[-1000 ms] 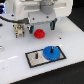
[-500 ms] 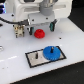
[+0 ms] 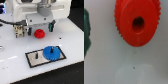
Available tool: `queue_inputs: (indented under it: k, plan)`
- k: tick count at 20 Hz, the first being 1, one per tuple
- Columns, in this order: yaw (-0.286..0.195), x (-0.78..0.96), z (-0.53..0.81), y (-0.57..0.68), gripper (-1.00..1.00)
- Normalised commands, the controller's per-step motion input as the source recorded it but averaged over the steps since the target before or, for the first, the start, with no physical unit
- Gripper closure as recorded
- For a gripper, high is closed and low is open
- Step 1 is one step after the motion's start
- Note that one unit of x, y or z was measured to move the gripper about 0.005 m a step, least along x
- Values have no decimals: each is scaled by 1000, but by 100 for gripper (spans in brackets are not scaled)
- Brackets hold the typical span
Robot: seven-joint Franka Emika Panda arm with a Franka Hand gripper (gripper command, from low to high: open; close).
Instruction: Insert the blue gear onto the right peg, followed by the red gear
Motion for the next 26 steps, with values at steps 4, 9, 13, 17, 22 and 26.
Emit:
queue_inputs:
  k: [4,9,13,17,22,26]
  plan:
    - [0,-37,-126,-56,-100]
    - [0,-22,-138,-19,100]
    - [0,-70,-187,-21,100]
    - [0,-88,-178,-27,-100]
    - [0,-96,-112,7,100]
    - [0,-105,-106,-3,100]
